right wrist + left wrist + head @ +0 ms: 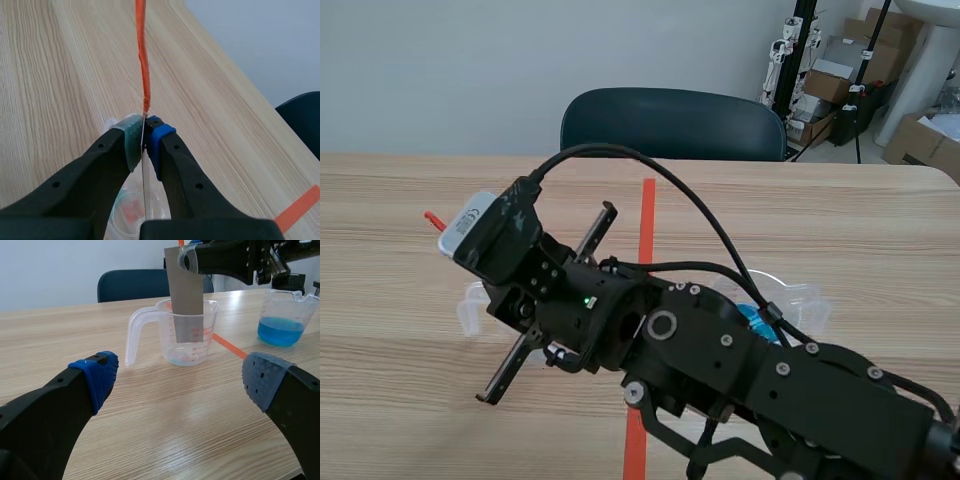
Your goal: Do the redox reaction experiment. lift the metal plate out of the left beaker
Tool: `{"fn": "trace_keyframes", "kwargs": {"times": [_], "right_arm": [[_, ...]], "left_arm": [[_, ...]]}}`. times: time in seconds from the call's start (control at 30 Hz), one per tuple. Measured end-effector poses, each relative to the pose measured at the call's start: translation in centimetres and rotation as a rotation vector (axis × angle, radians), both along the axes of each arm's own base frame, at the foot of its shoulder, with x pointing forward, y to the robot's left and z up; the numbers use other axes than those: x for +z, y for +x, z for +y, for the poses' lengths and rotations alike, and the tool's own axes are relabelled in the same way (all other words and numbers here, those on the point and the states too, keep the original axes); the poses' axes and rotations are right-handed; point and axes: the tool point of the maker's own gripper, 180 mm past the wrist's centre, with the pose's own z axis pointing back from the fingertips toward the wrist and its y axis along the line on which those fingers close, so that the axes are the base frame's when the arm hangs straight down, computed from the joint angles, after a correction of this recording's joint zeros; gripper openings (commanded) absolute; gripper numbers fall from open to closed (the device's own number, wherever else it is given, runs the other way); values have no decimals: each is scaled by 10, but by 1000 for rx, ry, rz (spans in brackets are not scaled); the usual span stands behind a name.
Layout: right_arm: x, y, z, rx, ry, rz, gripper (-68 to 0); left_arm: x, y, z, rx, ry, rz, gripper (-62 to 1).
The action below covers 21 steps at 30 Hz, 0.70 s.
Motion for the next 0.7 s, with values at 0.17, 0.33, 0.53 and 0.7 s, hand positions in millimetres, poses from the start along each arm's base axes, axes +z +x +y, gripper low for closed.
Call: {"fn": "trace_keyframes", "kwargs": {"times": [0.17, 0.33, 0.53, 0.7], "right_arm": [[21, -3, -3, 13, 52, -8, -669], [24, -9, -7, 40, 79, 22, -669], [29, -13, -13, 54, 140, 99, -669], [36, -12, -19, 48, 190, 140, -669]], "left_arm": [[0, 0, 0, 0, 0, 0, -86], [0, 0, 0, 0, 0, 0, -86], [0, 0, 0, 0, 0, 0, -86], [0, 0, 0, 0, 0, 0, -86]]}}
